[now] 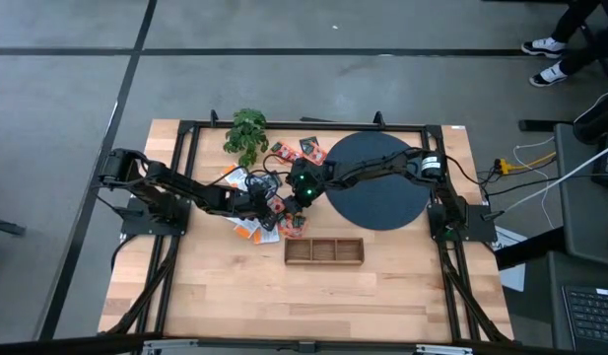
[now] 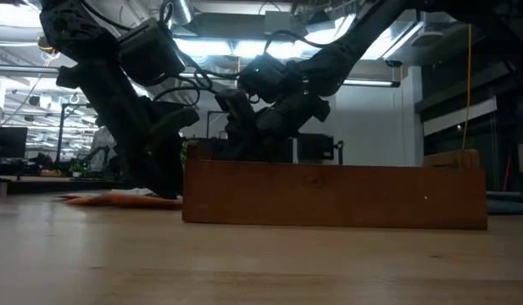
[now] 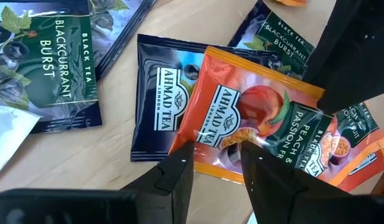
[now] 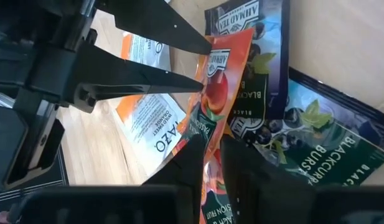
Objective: Pick & Place Tea
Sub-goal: Put the orange tea bag into the right section of the wooden organizer
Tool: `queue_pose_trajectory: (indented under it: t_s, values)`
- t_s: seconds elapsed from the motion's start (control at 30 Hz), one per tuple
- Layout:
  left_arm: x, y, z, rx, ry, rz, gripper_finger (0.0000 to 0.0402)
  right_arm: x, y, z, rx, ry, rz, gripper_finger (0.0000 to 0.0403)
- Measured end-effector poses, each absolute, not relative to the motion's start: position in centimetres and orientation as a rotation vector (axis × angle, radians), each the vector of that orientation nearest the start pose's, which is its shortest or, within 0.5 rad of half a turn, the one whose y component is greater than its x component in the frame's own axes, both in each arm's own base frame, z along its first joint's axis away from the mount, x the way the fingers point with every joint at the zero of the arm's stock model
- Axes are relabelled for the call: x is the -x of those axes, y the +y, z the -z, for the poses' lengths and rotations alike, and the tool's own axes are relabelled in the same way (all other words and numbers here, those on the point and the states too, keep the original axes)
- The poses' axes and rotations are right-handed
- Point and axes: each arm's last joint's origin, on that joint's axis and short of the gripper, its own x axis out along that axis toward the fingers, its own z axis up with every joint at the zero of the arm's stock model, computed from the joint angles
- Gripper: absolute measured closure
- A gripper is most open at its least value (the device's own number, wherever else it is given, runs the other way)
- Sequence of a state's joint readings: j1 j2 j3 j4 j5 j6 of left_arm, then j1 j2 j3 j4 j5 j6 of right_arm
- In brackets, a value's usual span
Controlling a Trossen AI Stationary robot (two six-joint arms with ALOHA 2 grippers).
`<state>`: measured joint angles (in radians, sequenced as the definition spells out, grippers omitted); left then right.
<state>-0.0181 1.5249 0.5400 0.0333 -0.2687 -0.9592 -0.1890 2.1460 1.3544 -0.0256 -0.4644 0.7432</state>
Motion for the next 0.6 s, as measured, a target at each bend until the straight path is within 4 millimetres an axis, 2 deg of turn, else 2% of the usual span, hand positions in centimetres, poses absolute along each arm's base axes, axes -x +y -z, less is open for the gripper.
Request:
queue_pose_trajectory:
  t_s: [0.23,0.4,0.6]
  values:
    - [-25.1,0.3,-12.2,0.765,0.732,-0.626,0.0272,-43.7,-7.0,-12.4,-0.933,0.852,0.029,0.0396]
    - [-25.0,0.1,-12.8,0.799,0.749,-0.559,0.0272,-43.7,-7.0,-12.4,-0.921,0.851,0.024,0.0397]
    - [-24.3,-0.1,-15.0,0.813,0.722,-0.464,0.0272,-43.6,-7.1,-12.5,-0.911,0.857,-0.011,0.0399]
